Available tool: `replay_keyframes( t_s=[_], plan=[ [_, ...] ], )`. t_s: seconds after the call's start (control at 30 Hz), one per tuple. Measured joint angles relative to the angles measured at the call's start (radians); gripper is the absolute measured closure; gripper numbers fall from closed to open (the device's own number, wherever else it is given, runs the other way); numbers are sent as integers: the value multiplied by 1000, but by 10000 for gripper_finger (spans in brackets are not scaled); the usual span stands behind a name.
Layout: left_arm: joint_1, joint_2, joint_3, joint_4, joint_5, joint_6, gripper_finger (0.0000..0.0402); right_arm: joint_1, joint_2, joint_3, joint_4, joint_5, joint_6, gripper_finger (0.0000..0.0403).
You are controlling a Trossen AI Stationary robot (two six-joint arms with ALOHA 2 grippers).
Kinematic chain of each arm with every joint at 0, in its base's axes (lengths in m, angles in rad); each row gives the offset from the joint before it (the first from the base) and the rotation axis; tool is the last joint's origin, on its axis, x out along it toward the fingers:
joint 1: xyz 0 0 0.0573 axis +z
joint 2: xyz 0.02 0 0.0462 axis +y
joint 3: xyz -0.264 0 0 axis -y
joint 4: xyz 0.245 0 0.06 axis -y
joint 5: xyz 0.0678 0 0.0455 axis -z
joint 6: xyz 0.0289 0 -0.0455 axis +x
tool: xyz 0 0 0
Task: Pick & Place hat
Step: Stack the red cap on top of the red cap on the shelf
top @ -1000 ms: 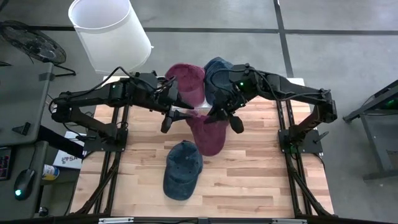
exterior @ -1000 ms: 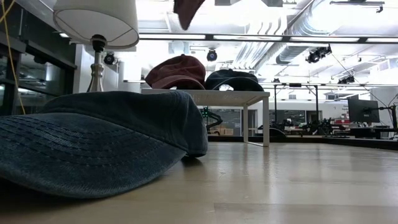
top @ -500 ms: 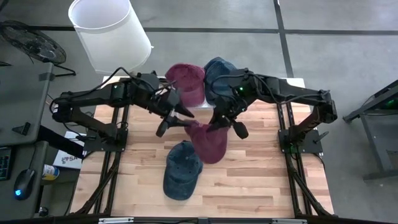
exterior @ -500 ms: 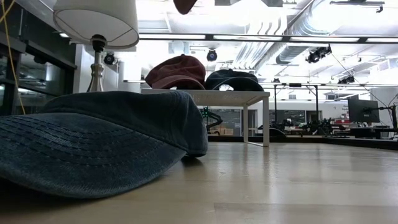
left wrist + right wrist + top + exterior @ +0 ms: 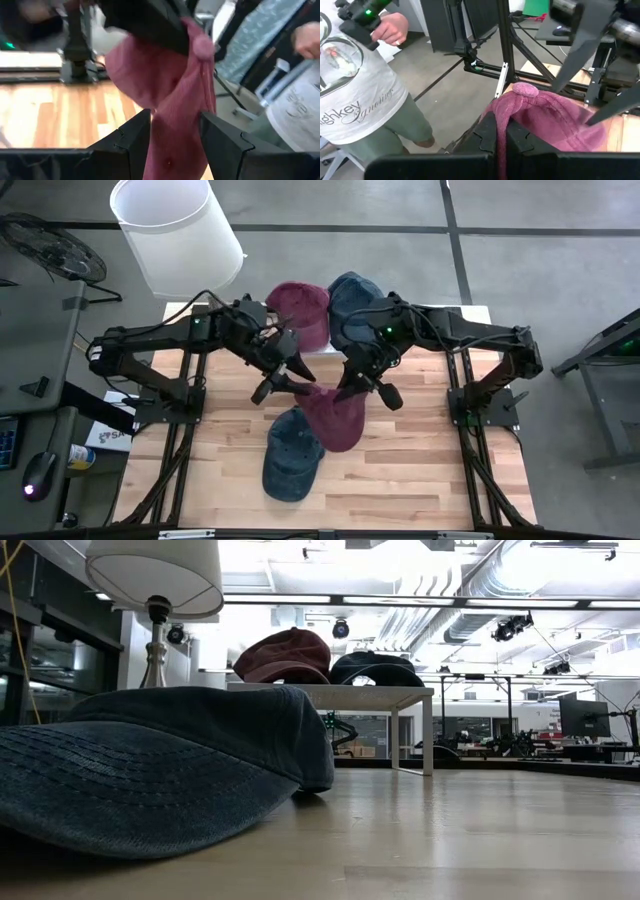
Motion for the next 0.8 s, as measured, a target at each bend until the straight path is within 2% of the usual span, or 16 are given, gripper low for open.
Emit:
replay_keyframes(
  t_s=[0.2, 0.37, 0.53, 0.73, 0.8],
  plan=[
    [0, 23, -2, 32, 101, -27, 237, 0, 0, 0, -6, 2, 4, 403],
    [0, 30, -2, 50, 116, -29, 245, 0, 0, 0, -43, 28, 10, 403],
    [0, 28, -2, 63, 139, -29, 295, -3, 0, 0, -58, 38, 10, 403],
    [0, 31, -2, 60, 139, -27, 385, -3, 0, 0, -58, 42, 10, 403],
    [0, 32, -2, 60, 138, -24, 394, -3, 0, 0, -58, 47, 9, 403]
  ],
)
